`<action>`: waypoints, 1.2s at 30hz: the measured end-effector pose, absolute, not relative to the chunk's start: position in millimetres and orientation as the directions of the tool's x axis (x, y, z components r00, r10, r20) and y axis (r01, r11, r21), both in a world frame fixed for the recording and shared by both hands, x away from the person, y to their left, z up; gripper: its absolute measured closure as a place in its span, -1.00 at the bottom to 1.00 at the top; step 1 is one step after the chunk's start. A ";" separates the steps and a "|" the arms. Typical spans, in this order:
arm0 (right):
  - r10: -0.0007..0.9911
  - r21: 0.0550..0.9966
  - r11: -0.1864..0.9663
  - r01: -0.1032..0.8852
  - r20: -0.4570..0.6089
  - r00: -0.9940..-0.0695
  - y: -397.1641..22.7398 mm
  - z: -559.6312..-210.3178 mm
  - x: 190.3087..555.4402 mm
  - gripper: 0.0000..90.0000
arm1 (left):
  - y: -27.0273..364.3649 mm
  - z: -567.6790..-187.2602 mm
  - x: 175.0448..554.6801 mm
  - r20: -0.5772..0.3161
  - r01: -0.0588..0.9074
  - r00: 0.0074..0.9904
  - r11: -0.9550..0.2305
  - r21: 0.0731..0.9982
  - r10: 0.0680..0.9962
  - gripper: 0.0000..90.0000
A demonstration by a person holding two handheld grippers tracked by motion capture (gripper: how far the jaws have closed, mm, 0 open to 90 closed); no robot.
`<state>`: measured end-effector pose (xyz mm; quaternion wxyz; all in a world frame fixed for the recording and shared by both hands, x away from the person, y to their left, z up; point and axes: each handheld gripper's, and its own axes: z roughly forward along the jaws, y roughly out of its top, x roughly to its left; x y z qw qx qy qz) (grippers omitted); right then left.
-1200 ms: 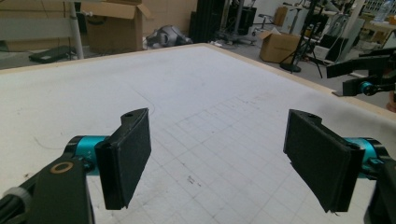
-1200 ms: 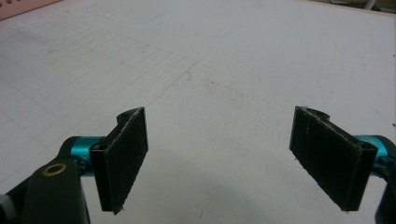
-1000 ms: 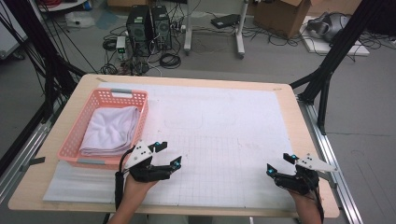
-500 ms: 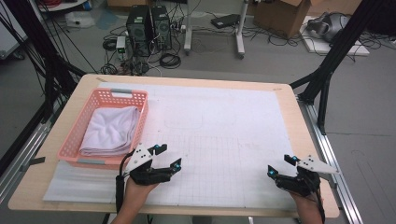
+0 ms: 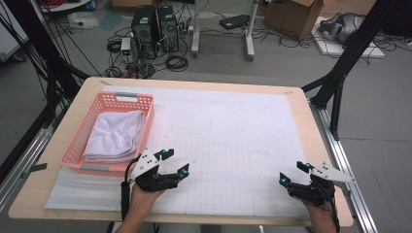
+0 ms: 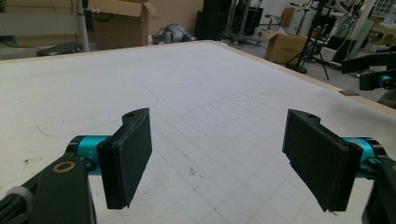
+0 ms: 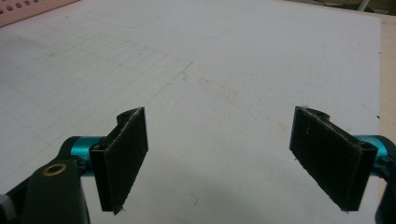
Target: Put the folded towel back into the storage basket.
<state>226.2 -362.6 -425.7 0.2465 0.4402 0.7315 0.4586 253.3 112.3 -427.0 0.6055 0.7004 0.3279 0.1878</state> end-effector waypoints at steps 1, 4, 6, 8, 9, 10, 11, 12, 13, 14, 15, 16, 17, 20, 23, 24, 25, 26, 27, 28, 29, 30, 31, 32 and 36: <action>0.870 0.888 0.192 0.418 0.043 -0.491 -362.6 -425.7 226.2 -0.59 | 112.3 -426.9 253.0 -0.135 0.232 0.714 -0.051 0.971 0.687 -0.46; 0.871 0.887 0.197 0.417 0.037 -0.490 -362.5 -424.9 225.3 -0.59 | 112.5 -426.7 253.1 -0.132 0.229 0.714 -0.051 0.972 0.687 -0.46; 0.871 0.887 0.195 0.418 0.039 -0.490 -362.7 -425.2 226.0 -0.59 | 112.0 -426.4 253.3 -0.130 0.227 0.716 -0.052 0.973 0.686 -0.46; 0.871 0.888 0.198 0.416 0.036 -0.491 -362.9 -425.0 225.2 -0.59 | 111.2 -427.1 254.1 -0.133 0.228 0.715 -0.050 0.972 0.686 -0.46; 0.870 0.888 0.200 0.413 0.033 -0.493 -363.1 -425.0 224.9 -0.59 | 111.1 -427.6 254.4 -0.133 0.231 0.716 -0.053 0.972 0.686 -0.46; 0.871 0.888 0.199 0.414 0.034 -0.491 -363.2 -424.9 224.4 -0.59 | 110.1 -428.1 253.8 -0.133 0.233 0.716 -0.055 0.971 0.685 -0.46; 0.872 0.888 0.198 0.415 0.034 -0.488 -363.4 -424.8 224.2 -0.59 | 110.1 -428.1 253.8 -0.133 0.233 0.716 -0.055 0.971 0.685 -0.46; 0.872 0.888 0.198 0.415 0.034 -0.488 -363.4 -424.8 224.2 -0.59 | 110.2 -427.8 253.3 -0.128 0.231 0.717 -0.059 0.971 0.686 -0.46; 0.871 0.890 0.197 0.412 0.035 -0.490 -363.1 -424.2 223.8 -0.59 | 110.2 -427.3 252.5 -0.127 0.226 0.717 -0.056 0.972 0.685 -0.46; 0.871 0.889 0.198 0.413 0.034 -0.490 -362.7 -423.7 223.3 -0.59 | 110.3 -427.0 252.2 -0.129 0.227 0.719 -0.054 0.972 0.683 -0.46; 0.871 0.890 0.201 0.409 0.029 -0.491 -362.4 -423.3 223.2 -0.59 | 110.6 -426.9 251.9 -0.127 0.225 0.717 -0.056 0.973 0.685 -0.46; 0.871 0.890 0.201 0.409 0.029 -0.491 -362.4 -423.3 223.2 -0.59 | 110.6 -427.0 251.3 -0.129 0.228 0.717 -0.056 0.972 0.685 -0.46; 0.870 0.891 0.202 0.407 0.027 -0.492 -361.2 -422.5 222.8 -0.59 | 110.6 -427.1 251.0 -0.130 0.229 0.716 -0.055 0.972 0.685 -0.46; 0.869 0.890 0.202 0.409 0.030 -0.494 -360.6 -422.5 223.2 -0.59 | 111.0 -427.1 251.5 -0.131 0.227 0.717 -0.051 0.973 0.685 -0.46; 0.869 0.887 0.202 0.415 0.032 -0.493 -360.6 -423.7 224.1 -0.59 | 111.2 -427.9 252.4 -0.133 0.232 0.714 -0.054 0.971 0.687 -0.46; 0.870 0.888 0.200 0.414 0.034 -0.492 -360.9 -424.1 224.3 -0.59 | 111.1 -428.3 252.7 -0.134 0.235 0.715 -0.056 0.970 0.686 -0.46; 0.870 0.888 0.200 0.414 0.034 -0.492 -360.9 -424.1 224.3 -0.59 | 111.1 -428.3 252.7 -0.134 0.235 0.715 -0.056 0.970 0.686 -0.46; 0.871 0.887 0.197 0.417 0.037 -0.491 -361.6 -424.3 224.4 -0.59 | 111.0 -428.4 252.9 -0.133 0.235 0.715 -0.057 0.970 0.686 -0.46; 0.871 0.887 0.197 0.417 0.037 -0.491 -361.6 -424.3 224.4 -0.59 | 110.9 -428.8 253.1 -0.132 0.235 0.716 -0.059 0.970 0.686 -0.46; 0.869 0.887 0.201 0.416 0.035 -0.494 -362.0 -424.9 224.9 -0.59 | 110.4 -429.3 253.2 -0.134 0.238 0.715 -0.058 0.970 0.686 -0.46; 0.868 0.888 0.204 0.413 0.031 -0.495 -362.2 -425.0 225.2 -0.59 | 110.2 -429.6 253.2 -0.133 0.237 0.715 -0.059 0.970 0.686 -0.46; 0.868 0.888 0.202 0.413 0.032 -0.495 -362.1 -425.2 225.4 -0.59 | 110.0 -430.0 253.1 -0.134 0.239 0.716 -0.060 0.969 0.685 -0.46; 0.868 0.888 0.202 0.413 0.032 -0.495 -362.1 -425.2 225.4 -0.59 | 109.8 -430.2 253.1 -0.135 0.241 0.715 -0.061 0.969 0.686 -0.46; 0.869 0.887 0.201 0.415 0.034 -0.494 -361.9 -425.1 225.3 -0.59 | 109.7 -430.3 253.0 -0.135 0.242 0.716 -0.062 0.968 0.685 -0.46; 0.868 0.887 0.200 0.415 0.036 -0.495 -361.8 -424.9 225.0 -0.59 | 109.4 -430.5 253.2 -0.133 0.242 0.717 -0.066 0.968 0.684 -0.46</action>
